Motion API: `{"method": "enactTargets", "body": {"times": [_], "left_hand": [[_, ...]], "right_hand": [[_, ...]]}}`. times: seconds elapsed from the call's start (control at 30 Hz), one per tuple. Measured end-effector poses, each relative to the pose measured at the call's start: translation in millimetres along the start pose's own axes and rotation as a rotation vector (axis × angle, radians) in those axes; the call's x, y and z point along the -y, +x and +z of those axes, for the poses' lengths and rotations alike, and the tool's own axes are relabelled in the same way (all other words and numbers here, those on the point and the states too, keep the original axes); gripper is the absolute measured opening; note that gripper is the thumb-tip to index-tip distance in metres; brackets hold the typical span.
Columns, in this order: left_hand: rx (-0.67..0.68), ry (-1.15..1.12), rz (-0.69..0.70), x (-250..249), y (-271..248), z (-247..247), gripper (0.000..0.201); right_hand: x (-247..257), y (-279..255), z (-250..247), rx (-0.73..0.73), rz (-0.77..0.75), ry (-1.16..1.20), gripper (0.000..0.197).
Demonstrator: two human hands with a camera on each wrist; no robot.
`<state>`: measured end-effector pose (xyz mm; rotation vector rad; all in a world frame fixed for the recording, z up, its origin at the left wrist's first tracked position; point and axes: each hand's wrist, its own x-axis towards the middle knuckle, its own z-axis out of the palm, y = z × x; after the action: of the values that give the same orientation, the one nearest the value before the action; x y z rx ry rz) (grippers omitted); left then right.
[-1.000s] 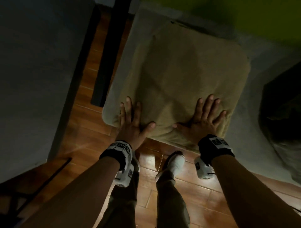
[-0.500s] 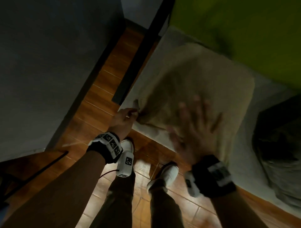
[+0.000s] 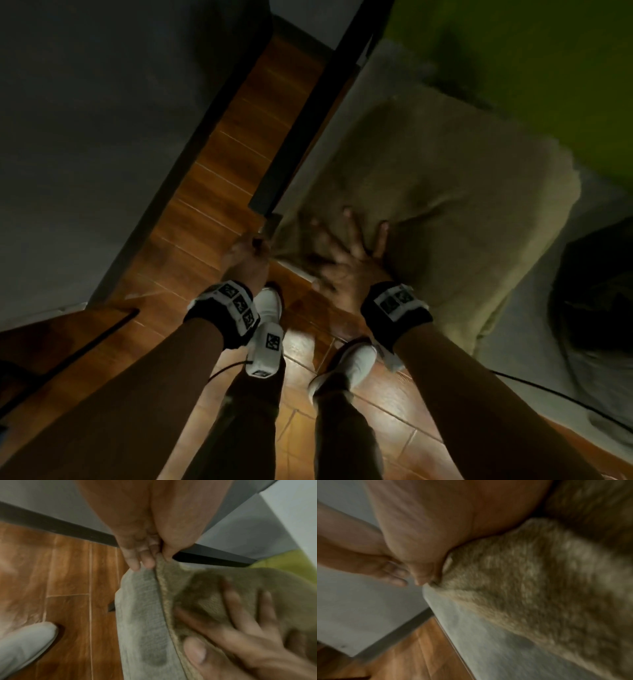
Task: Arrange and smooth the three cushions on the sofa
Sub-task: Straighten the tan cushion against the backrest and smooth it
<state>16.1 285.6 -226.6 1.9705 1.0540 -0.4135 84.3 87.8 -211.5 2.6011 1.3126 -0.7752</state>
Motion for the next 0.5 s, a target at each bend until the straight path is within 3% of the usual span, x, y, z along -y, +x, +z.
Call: {"method": "enactTargets", "body": {"times": [0.03, 0.1, 0.17, 0.23, 0.3, 0.33, 0.43, 0.5], "left_hand": [[-0.037, -0.004, 0.061, -9.8, -4.0, -4.9, 0.028], [-0.116, -0.04, 0.295, -35.2, -18.2, -9.8, 0.04], [-0.051, 0.0, 0.585, -66.3, -36.7, -6.0, 0.056], [0.071, 0.211, 0.798, -95.4, -49.9, 10.7, 0.078], [0.155, 0.446, 0.864, -110.3, -46.8, 33.2, 0.094], [0.178, 0.536, 0.856, -111.1, -40.4, 43.2, 0.099], [0.278, 0.741, 0.703, -89.4, -12.9, 63.4, 0.111], [0.318, 0.812, 0.676, -73.2, -1.1, 69.8, 0.118]], "right_hand": [[4.8, -11.1, -9.2, -0.049, -0.079, 0.028, 0.04], [12.4, -36.6, -29.9, -0.306, -0.106, 0.214, 0.035], [9.1, -65.7, -40.2, -0.684, 0.071, 0.413, 0.04], [-6.2, -94.9, -40.3, -0.891, 0.427, 0.473, 0.056], [-29.7, -110.2, -25.3, -0.784, 0.791, 0.489, 0.094], [-40.3, -112.7, -10.7, -0.66, 0.878, 0.497, 0.112], [-60.9, -108.1, 47.1, -0.368, 0.76, 0.389, 0.131], [-67.3, -102.8, 76.6, -0.293, 0.698, 0.371, 0.132]]}}
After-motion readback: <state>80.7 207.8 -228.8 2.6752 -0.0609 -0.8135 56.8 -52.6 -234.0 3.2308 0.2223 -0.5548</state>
